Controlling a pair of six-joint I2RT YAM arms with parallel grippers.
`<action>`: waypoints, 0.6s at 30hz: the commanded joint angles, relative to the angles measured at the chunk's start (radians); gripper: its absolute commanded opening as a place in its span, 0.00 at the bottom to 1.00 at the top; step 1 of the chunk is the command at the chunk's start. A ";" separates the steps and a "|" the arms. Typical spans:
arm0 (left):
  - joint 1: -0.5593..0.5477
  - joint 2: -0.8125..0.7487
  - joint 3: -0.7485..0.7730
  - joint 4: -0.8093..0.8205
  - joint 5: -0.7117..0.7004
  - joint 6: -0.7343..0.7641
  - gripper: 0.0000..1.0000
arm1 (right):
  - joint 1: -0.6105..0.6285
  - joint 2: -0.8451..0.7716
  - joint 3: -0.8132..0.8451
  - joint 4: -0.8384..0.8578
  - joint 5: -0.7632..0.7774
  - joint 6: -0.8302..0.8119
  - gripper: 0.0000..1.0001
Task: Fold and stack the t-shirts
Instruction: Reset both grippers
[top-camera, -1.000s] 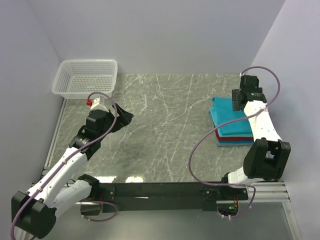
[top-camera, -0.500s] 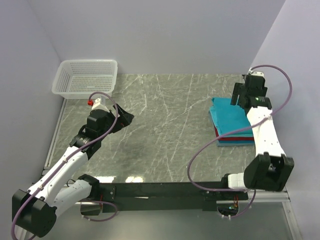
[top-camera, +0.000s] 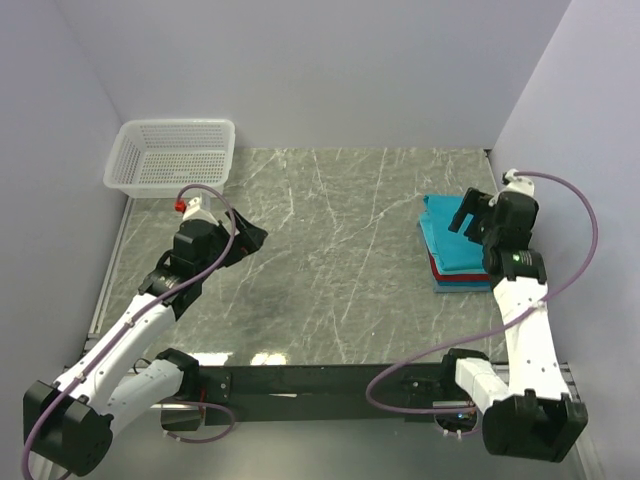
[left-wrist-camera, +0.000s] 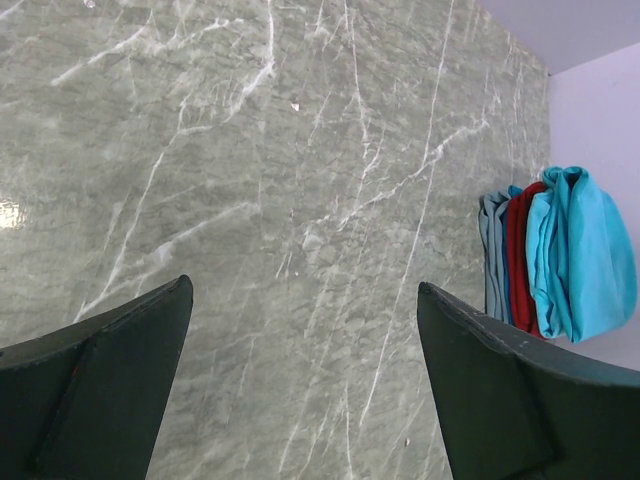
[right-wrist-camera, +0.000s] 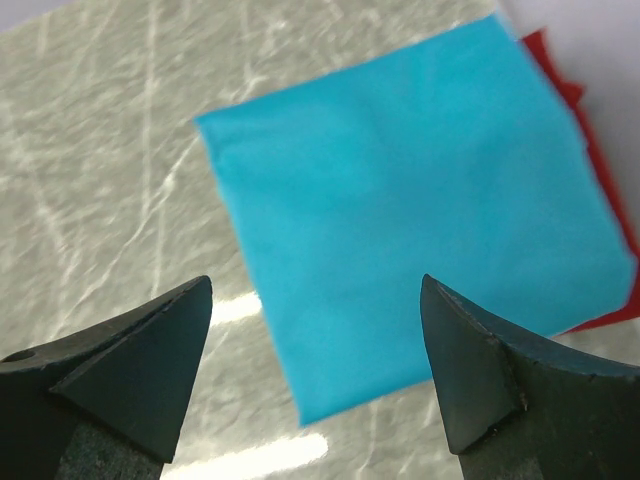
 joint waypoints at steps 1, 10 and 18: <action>-0.002 -0.036 0.033 -0.001 -0.027 -0.010 0.99 | -0.006 -0.105 -0.038 0.060 -0.088 0.060 0.91; -0.004 -0.099 0.087 -0.094 -0.073 -0.035 0.99 | -0.006 -0.366 -0.199 0.189 -0.204 0.137 0.91; -0.004 -0.203 0.131 -0.268 -0.218 -0.072 1.00 | -0.006 -0.492 -0.289 0.214 -0.201 0.176 0.93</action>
